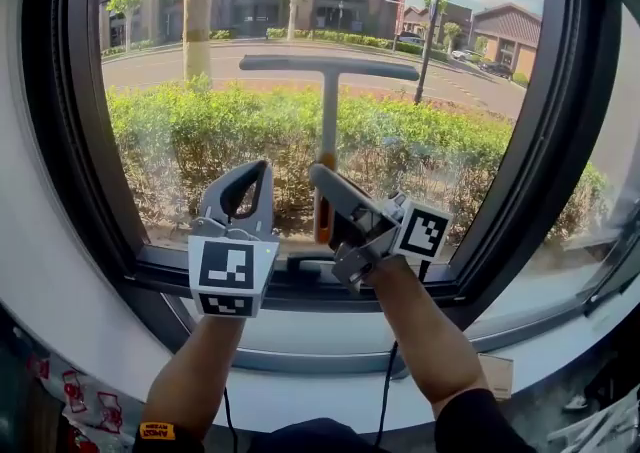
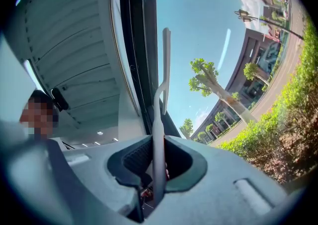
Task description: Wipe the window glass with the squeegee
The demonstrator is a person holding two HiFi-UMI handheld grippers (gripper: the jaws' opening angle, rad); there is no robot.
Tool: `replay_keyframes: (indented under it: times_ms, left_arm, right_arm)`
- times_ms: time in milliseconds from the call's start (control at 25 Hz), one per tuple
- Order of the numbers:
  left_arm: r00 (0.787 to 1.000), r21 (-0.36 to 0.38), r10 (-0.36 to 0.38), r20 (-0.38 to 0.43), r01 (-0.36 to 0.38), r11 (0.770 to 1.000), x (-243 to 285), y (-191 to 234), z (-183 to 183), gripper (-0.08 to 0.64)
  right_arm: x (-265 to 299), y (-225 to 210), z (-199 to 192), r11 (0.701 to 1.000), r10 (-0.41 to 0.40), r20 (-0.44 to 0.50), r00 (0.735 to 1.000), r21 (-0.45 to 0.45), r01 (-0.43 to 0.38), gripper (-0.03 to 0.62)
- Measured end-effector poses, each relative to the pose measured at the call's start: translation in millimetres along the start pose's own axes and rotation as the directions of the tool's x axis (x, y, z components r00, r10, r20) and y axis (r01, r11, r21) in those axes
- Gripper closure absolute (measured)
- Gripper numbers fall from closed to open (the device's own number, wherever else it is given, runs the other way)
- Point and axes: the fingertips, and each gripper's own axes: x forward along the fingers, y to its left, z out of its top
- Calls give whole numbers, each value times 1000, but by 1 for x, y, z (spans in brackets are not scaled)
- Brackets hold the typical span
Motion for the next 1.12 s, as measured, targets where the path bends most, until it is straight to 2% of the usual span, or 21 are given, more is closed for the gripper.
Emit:
replay_keyframes:
  times_ms: [360, 680, 1120]
  left_arm:
    - [994, -42, -45, -104, 41, 998, -13, -17, -57, 545]
    - [986, -61, -62, -153, 53, 997, -21, -29, -80, 545]
    - [981, -68, -61, -182, 49, 996, -24, -34, -93, 545]
  right_arm:
    - [-41, -20, -68, 993, -70, -13, 997, 92, 71, 541]
    - [-68, -31, -104, 978, -110, -10, 994, 175, 110, 540]
    - [-78, -35, -115, 973, -135, -35, 990, 183, 139, 540]
